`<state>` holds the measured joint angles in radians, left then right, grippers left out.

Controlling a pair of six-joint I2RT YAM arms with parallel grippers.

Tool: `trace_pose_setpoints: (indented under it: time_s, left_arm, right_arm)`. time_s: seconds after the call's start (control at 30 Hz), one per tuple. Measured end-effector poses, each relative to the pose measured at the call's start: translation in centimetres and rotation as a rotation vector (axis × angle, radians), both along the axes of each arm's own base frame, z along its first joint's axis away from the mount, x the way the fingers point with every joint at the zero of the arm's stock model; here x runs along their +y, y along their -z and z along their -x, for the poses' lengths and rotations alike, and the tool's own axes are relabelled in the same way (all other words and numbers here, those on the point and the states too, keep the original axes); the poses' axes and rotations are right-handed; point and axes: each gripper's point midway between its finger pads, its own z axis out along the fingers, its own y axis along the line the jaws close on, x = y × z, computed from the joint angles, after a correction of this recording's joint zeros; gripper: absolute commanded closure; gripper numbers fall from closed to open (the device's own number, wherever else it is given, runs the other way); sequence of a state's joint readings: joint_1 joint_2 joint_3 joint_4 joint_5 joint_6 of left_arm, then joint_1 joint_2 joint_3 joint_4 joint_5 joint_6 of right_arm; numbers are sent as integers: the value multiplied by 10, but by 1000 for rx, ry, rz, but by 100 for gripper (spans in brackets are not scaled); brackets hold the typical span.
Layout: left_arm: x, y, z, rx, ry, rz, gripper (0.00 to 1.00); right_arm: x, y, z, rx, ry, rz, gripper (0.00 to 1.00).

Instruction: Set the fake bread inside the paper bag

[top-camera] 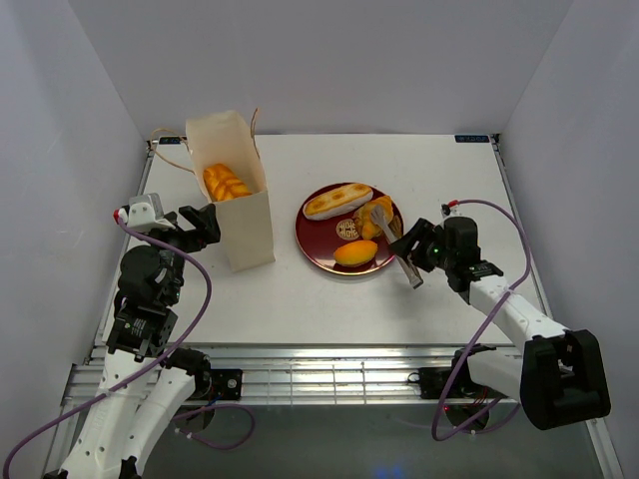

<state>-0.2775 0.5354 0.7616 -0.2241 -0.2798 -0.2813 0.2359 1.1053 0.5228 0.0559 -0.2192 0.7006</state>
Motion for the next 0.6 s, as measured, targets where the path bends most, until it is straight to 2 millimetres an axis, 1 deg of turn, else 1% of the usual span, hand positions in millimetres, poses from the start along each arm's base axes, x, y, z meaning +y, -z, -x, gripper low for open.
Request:
trace_pose_setpoints:
  time_s: [0.13, 0.27, 0.33, 0.37, 0.47, 0.6]
  left_arm:
    - [0, 0, 0, 0, 2, 0, 2]
    - [0, 0, 0, 0, 2, 0, 2]
    - [0, 0, 0, 0, 2, 0, 2]
    - [0, 0, 0, 0, 1, 0, 2]
    - [0, 0, 0, 0, 1, 0, 2]
    - [0, 0, 0, 0, 1, 0, 2]
  right_arm:
    - [3, 3, -1, 9, -6, -11, 43]
    - [4, 2, -2, 9, -7, -22, 53]
    - [5, 1, -2, 10, -6, -27, 56]
    - [5, 1, -2, 9, -7, -29, 59]
    - [5, -1, -2, 5, -7, -34, 63]
    - [6, -9, -1, -13, -13, -39, 64]
